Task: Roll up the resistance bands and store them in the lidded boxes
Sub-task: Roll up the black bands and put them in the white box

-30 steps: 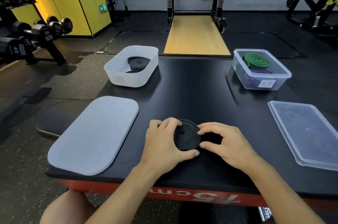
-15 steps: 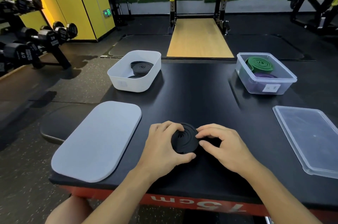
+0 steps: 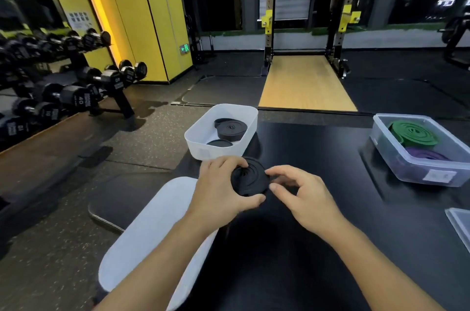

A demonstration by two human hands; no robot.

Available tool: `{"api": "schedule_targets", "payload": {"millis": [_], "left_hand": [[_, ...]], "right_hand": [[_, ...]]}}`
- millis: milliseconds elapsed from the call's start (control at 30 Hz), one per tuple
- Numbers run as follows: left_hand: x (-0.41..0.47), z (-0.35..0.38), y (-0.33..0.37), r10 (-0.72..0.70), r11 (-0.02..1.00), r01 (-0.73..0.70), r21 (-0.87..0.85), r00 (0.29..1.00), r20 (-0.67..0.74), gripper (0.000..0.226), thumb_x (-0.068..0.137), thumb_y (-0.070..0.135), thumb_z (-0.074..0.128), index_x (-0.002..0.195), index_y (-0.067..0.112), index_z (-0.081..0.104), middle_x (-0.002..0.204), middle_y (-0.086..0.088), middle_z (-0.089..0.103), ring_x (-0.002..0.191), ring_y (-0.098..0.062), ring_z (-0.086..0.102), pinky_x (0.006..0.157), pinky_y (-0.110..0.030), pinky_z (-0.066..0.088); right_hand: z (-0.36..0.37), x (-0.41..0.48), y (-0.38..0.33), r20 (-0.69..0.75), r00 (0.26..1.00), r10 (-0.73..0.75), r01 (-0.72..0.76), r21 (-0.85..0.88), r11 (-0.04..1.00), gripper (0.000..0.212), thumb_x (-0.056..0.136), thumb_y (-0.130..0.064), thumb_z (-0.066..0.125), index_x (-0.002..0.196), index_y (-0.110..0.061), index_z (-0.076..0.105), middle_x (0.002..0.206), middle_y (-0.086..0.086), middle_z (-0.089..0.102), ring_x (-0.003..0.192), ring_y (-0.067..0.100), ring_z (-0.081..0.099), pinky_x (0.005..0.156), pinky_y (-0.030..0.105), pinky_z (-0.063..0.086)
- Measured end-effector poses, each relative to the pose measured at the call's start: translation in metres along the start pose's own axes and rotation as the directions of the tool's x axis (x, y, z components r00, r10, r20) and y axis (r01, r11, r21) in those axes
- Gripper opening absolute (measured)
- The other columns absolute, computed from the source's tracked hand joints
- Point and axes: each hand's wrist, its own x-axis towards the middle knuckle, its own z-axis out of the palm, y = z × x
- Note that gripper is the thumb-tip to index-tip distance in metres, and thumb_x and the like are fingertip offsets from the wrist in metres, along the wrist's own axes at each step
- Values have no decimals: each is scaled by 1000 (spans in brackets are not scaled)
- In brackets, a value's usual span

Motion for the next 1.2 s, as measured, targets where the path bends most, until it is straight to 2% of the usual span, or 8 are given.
{"api": "schedule_targets", "payload": {"millis": [167, 267, 367, 500, 700, 833, 1067, 1200], "left_hand": [[69, -28, -25, -69, 998, 69, 0, 995, -77, 65, 55, 71, 78, 109, 40, 61, 103, 23, 60, 118, -18, 52, 98, -37, 49], [106, -40, -38, -162, 987, 161, -21, 985, -54, 59, 66, 57, 89, 114, 37, 61, 99, 27, 53, 121, -18, 44, 94, -34, 44], [137, -42, -55, -234, 972, 233, 24, 972, 16, 59, 69, 57, 88, 115, 37, 58, 103, 14, 59, 123, -22, 41, 93, -38, 46], [164, -34, -73, -301, 949, 280, 148, 942, 147, 59, 69, 55, 87, 116, 34, 57, 105, 9, 57, 122, -24, 38, 86, -35, 40], [191, -17, -96, -352, 895, 221, 387, 882, 313, 61, 64, 60, 85, 110, 36, 52, 98, 11, 59, 106, -22, 53, 78, -35, 47], [199, -10, -99, -408, 884, 214, 415, 788, 462, 52, 78, 44, 82, 117, 28, 50, 95, 8, 57, 93, -19, 56, 79, -33, 48], [208, -8, -85, -521, 781, 114, 614, 660, 541, 58, 80, 47, 78, 121, 27, 42, 131, -3, 38, 110, -31, 53, 98, -47, 51], [207, -1, -79, -540, 768, 104, 632, 636, 552, 71, 57, 60, 71, 112, 27, 40, 129, -4, 31, 112, -35, 53, 100, -54, 51]], "right_hand": [[20, 36, 7, 36, 994, 99, -95, -101, 990, 50, 96, -26, 69, 142, -43, 54, 123, -24, 62, 115, -6, 57, 103, 29, 50], [29, 60, 10, 61, 994, 94, -81, -182, 980, 55, 97, -30, 67, 147, -42, 47, 142, -26, 49, 125, 0, 52, 107, 36, 50], [41, 87, 4, 118, 990, 80, -52, -227, 973, 64, 96, -36, 69, 153, -42, 39, 159, -22, 28, 128, 8, 53, 106, 39, 50], [62, 114, 0, 210, 970, 125, -66, -267, 961, 75, 97, -40, 69, 156, -51, 25, 166, -18, 11, 136, 18, 47, 108, 41, 49], [74, 131, 11, 216, 968, 130, -53, -333, 941, 29, 102, -35, 61, 129, -35, 51, 150, -9, 29, 111, 20, 58, 91, 38, 52], [74, 139, 16, 165, 984, 61, 2, -360, 933, 8, 105, -37, 54, 110, -31, 55, 129, -13, 43, 92, 13, 56, 85, 36, 51], [71, 143, 20, 170, 985, 30, 32, -352, 935, 5, 103, -36, 56, 104, -32, 58, 124, -14, 44, 83, 11, 54, 77, 33, 49], [70, 139, 25, 171, 985, 37, 18, -311, 950, 7, 101, -38, 58, 96, -38, 53, 124, -18, 44, 83, 10, 56, 77, 35, 53]]}}
